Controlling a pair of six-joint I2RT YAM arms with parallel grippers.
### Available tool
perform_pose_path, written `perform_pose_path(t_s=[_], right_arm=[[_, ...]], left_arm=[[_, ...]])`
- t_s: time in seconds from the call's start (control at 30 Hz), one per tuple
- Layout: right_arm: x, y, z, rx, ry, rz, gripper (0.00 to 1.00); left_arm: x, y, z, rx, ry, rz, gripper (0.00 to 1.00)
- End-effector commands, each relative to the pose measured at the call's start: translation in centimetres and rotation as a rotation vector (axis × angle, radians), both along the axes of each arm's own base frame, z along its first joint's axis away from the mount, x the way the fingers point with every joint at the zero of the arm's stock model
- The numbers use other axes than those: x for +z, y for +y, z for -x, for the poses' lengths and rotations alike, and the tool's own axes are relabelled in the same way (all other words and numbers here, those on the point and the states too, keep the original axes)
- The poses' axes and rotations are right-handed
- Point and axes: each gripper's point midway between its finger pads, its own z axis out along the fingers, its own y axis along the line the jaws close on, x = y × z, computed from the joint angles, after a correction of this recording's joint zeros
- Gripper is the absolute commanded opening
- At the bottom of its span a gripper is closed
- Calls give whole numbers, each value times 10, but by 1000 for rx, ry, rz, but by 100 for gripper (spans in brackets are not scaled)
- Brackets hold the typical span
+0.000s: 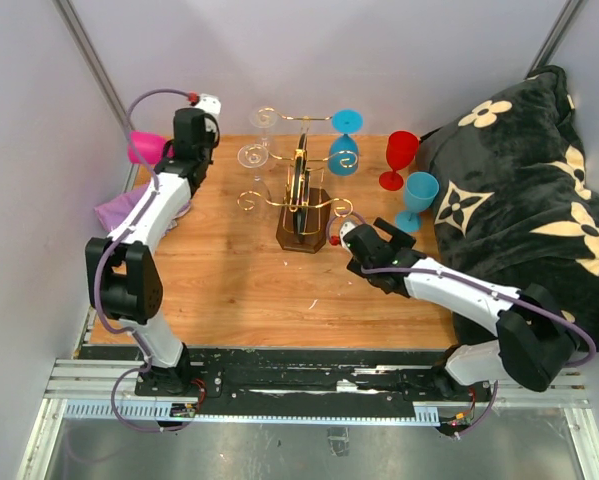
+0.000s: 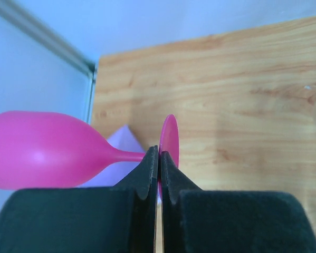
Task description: Take the wine glass off the wine glass rack
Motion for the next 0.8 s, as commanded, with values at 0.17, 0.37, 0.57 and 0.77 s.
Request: perform_pose_path(t_s=[0.17, 0.37, 0.57, 0.77], right_arm=[[51, 5, 35, -129, -50, -268, 98], [75, 6, 46, -94, -84, -363, 98], [82, 8, 46, -64, -101, -390, 98], [80, 13, 50, -74, -55, -414, 98]], left_arm=[[8, 21, -67, -57, -178, -337, 0], [-32, 76, -84, 44, -103, -399, 0], [-51, 93, -87, 100, -71, -510, 1], [-77, 101, -88, 122, -11, -599, 0]])
